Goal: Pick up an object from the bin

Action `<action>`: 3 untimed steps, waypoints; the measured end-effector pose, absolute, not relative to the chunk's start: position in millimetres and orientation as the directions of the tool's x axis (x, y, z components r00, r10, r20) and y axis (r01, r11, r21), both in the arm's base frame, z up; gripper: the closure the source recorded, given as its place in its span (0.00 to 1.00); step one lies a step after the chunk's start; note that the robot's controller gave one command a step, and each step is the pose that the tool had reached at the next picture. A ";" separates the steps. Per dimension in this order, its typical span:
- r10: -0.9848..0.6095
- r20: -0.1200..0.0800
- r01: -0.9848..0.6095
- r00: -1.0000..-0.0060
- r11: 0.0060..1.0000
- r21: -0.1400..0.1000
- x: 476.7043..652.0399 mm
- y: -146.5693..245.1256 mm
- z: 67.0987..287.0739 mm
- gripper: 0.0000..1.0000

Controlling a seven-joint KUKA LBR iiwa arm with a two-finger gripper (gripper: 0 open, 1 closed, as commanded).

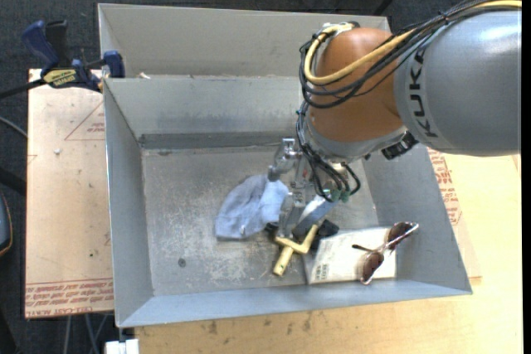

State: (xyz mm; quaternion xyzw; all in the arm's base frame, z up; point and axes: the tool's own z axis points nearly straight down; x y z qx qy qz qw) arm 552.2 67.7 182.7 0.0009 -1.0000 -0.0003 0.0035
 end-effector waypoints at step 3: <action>-0.213 -0.015 -0.213 -0.977 0.977 -0.001 561.5 44.1 208.4 0.00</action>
Offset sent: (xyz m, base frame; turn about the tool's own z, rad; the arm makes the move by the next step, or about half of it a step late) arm 0.0381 -0.0198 0.1247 -0.1684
